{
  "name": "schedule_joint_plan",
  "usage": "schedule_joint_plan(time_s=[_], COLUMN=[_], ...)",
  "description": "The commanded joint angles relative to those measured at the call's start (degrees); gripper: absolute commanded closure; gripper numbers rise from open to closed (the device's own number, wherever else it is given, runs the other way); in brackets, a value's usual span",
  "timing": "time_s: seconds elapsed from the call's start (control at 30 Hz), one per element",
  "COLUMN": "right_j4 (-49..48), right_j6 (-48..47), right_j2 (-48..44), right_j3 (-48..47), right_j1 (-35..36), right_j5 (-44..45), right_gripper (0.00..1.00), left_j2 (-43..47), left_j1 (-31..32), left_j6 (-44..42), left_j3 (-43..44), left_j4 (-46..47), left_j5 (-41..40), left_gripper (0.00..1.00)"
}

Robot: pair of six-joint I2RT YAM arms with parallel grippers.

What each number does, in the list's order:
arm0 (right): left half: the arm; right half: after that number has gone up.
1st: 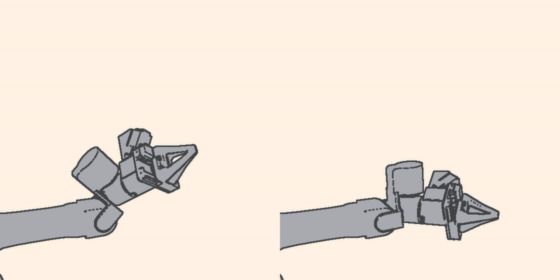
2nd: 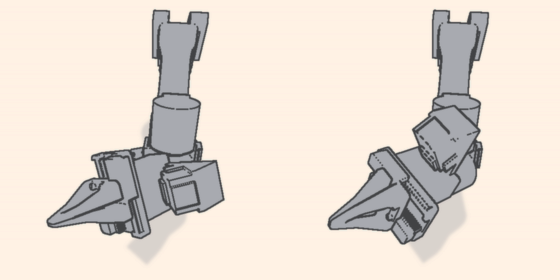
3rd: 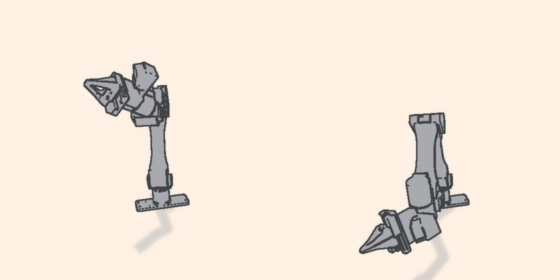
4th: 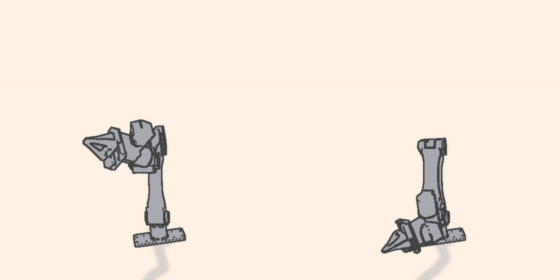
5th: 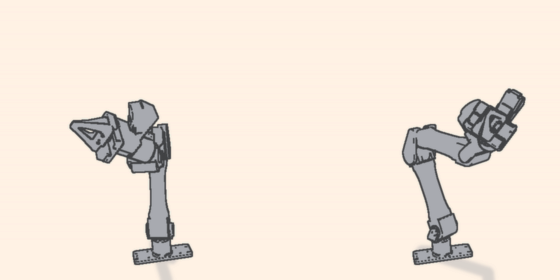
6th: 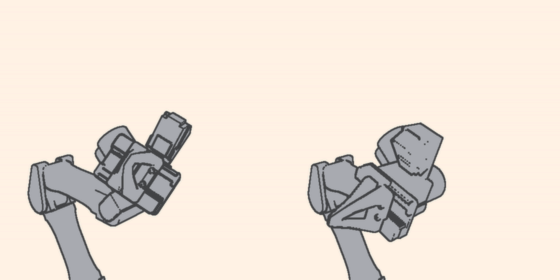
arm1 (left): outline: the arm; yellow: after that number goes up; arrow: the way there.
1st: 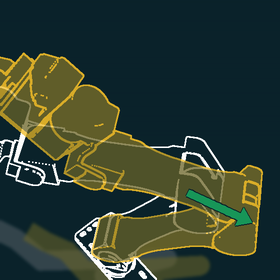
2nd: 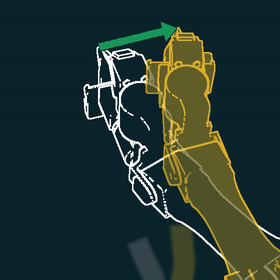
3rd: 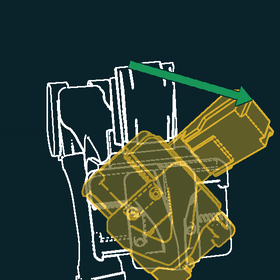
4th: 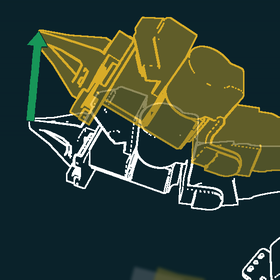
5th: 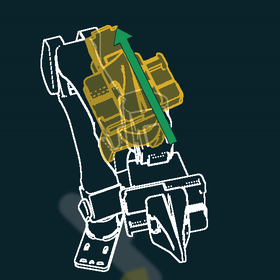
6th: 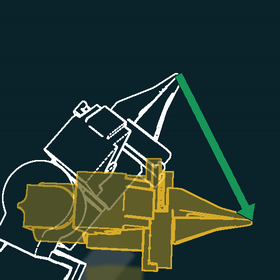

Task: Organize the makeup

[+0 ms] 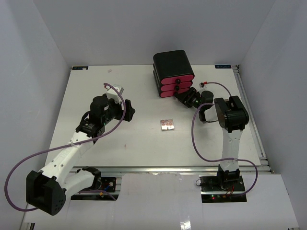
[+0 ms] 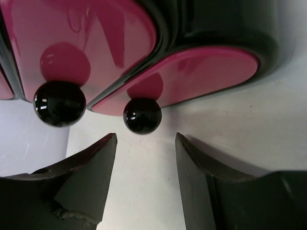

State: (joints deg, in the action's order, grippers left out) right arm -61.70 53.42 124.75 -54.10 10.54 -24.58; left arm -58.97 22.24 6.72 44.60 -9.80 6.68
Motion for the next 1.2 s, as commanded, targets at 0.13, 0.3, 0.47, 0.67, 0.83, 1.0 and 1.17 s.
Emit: schedule_joint_plan(time_s=[0.13,0.3,0.47,0.67,0.83,1.0,1.17], right_j4=[-6.97,-8.51,-8.68,-8.57,-8.98,-10.75,-11.78], right_j6=[5.32,7.58,8.28,8.57,9.11,10.04,9.06], right_j2=[4.56,5.84,6.36,6.61,7.18,7.35,4.59], right_j3=[-4.22,-5.16,-5.47,-5.39,-4.92,-2.9,0.98], right_j1=[-0.52,-0.58,-0.61,-0.75,-0.86,-1.38,-2.42], right_j5=[-0.34,-0.7,-0.51,0.21,0.43,0.06,-1.0], right_gripper=[0.44,0.46,0.49,0.6,0.64,0.67,0.68], left_j2=[-0.58,-0.94,-0.97,-1.37,-1.66,-1.76,-1.64], left_j1=[-0.66,-1.08,-1.47,-1.63,-1.9,-2.11,-2.24], left_j6=[0.45,0.57,0.66,0.75,0.75,0.75,0.79], left_j3=[0.49,0.58,0.58,0.49,0.58,0.54,0.58], left_j4=[1.33,1.31,1.37,1.5,1.45,1.45,1.49], left_j5=[1.05,1.26,1.23,1.31,1.4,1.44,1.77], left_gripper=[0.02,0.02,0.02,0.02,0.02,0.02,0.02])
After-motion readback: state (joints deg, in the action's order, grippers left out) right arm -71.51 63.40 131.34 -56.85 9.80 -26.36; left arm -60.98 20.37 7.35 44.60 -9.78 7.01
